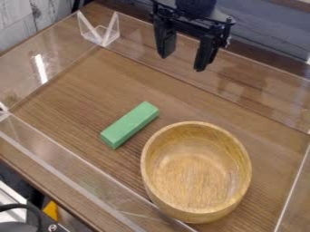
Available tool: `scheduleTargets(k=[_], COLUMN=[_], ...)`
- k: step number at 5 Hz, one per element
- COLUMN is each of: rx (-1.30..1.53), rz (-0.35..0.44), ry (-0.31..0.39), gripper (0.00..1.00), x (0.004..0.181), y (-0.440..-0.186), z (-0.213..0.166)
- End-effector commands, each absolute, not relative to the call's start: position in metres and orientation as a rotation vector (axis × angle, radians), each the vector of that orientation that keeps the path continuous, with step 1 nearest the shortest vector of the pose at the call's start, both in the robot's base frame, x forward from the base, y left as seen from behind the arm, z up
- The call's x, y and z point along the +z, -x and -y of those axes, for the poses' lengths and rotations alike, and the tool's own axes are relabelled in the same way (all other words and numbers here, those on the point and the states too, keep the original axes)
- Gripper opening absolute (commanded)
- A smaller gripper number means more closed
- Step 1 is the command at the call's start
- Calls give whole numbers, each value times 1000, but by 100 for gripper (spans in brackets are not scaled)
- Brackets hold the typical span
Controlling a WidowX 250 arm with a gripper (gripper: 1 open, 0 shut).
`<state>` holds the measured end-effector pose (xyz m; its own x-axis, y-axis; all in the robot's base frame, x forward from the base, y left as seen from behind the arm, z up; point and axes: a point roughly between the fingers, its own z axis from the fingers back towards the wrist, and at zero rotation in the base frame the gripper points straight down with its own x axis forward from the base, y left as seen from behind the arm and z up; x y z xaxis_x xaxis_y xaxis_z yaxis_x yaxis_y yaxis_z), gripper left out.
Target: Put the green block in the brown bowl
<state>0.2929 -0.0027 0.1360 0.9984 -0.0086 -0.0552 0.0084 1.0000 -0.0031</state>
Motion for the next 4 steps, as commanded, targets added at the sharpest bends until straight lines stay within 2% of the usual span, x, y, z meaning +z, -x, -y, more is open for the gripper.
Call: scheduleTargets(k=[1, 2, 3, 4], rx=[-55, -35, -42, -36], rz=[-59, -83, -67, -38], ry=[4, 3, -10, -22], gripper=[100, 100, 100, 100], x=[140, 131, 126, 104], y=[-280, -256, -233, -213], z=[-10, -30, -59, -76])
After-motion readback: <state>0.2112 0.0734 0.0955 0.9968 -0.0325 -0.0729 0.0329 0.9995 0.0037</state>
